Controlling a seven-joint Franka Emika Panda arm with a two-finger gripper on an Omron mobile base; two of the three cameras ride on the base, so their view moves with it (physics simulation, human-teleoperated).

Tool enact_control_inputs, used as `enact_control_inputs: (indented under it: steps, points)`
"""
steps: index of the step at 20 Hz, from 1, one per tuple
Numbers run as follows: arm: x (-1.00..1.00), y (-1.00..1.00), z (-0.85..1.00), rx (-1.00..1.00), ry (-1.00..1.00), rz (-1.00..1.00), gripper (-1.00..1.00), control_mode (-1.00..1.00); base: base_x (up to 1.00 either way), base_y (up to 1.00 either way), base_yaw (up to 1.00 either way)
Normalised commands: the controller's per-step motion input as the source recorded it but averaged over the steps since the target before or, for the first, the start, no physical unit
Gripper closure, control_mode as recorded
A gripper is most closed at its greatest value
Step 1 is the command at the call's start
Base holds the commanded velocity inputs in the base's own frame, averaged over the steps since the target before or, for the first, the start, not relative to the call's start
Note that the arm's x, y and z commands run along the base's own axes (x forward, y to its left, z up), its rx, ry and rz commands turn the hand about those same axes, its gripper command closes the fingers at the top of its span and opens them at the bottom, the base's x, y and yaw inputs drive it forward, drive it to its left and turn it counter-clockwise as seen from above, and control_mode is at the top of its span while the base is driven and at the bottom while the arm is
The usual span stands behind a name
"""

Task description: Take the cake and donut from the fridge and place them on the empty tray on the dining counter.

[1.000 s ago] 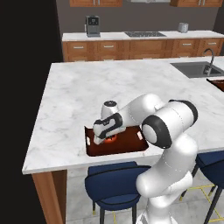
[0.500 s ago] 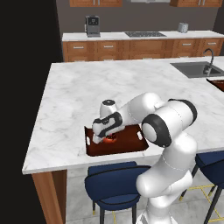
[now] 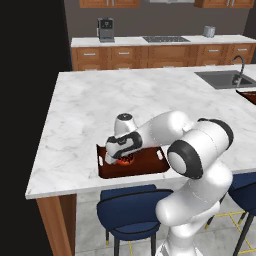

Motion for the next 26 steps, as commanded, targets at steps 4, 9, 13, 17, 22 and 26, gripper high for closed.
enact_control_inputs:
  steps: [4,9,13,17,22,26]
  points:
    - [-0.08,0.0,0.95,-0.03,-0.01,0.0,-1.0,-1.0,0.0,0.0,0.0]
    - [-0.85,-0.19,0.92,-0.05,-0.23,0.0,-1.0,-1.0,0.0,0.0,0.0]
    - [-1.0,-0.61,0.78,0.01,-0.48,0.0,-1.0,-1.0,0.0,0.0,0.0]
    - [-1.0,-0.72,0.9,0.1,-0.5,0.0,-1.0,-1.0,0.0,0.0,0.0]
    - [-0.99,-0.72,1.0,0.17,-0.41,-0.03,-1.0,-1.0,0.0,0.0,0.0]
    - [-0.85,-0.54,1.0,0.21,-0.13,-0.02,-1.0,-1.0,0.0,0.0,0.0]
